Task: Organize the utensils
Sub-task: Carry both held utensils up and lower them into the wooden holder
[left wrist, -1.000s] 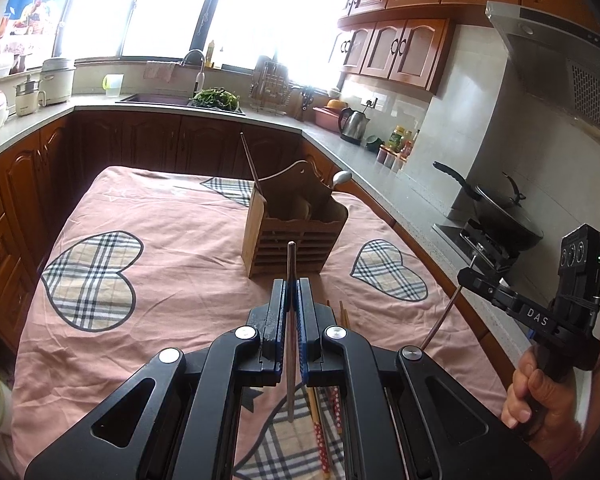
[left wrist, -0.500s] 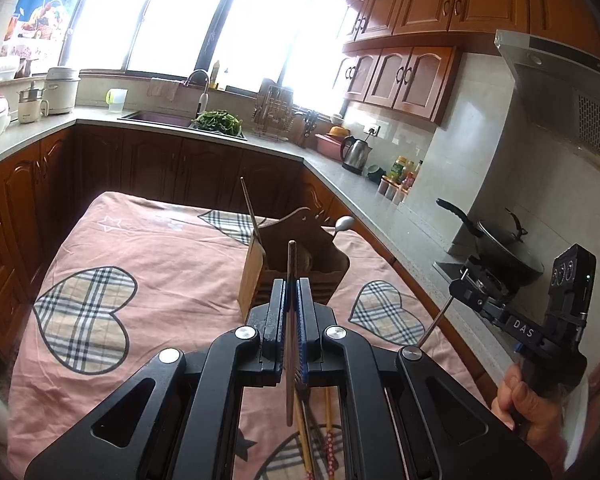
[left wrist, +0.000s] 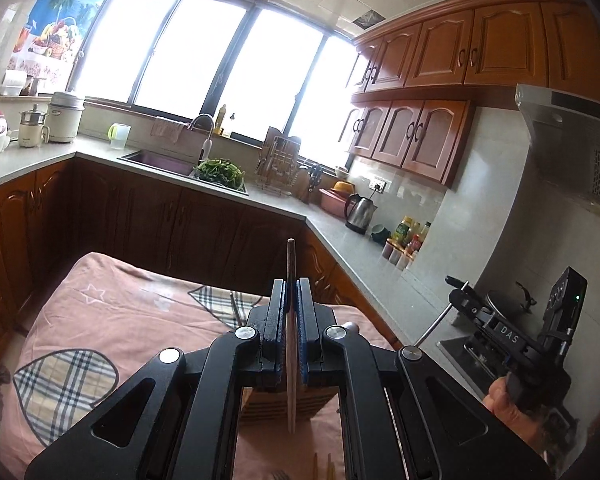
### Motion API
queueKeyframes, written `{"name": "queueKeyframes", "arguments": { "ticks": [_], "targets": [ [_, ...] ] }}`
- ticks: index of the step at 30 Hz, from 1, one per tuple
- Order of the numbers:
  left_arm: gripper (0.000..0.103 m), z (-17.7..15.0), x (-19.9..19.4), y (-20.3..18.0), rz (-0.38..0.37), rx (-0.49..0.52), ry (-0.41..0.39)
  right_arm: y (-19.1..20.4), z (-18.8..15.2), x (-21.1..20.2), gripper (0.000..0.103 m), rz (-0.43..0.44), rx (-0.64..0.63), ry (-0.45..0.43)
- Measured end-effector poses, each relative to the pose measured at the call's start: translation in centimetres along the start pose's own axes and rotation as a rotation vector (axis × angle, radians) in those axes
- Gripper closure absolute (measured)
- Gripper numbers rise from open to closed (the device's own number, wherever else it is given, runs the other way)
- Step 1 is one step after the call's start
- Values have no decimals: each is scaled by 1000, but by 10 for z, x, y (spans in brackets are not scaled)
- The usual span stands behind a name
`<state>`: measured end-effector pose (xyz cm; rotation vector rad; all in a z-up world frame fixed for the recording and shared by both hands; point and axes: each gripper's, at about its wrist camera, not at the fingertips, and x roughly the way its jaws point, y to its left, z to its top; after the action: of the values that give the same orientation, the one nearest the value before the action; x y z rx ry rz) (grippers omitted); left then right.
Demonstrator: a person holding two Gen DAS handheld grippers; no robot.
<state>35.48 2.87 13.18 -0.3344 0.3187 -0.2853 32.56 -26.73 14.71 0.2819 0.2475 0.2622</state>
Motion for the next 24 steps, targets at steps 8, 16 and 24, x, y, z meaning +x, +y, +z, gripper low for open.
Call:
{"name": "queueKeyframes", "arguments": {
  "ticks": [8, 16, 24],
  "targets": [
    [99, 7, 58, 11, 58, -28, -27, -16, 8, 48, 99, -24, -8, -32],
    [99, -39, 108, 34, 111, -68, 67, -30, -34, 97, 99, -39, -8, 66],
    [99, -69, 128, 30, 117, -33, 146, -36, -63, 113, 97, -43, -18, 132]
  ]
}}
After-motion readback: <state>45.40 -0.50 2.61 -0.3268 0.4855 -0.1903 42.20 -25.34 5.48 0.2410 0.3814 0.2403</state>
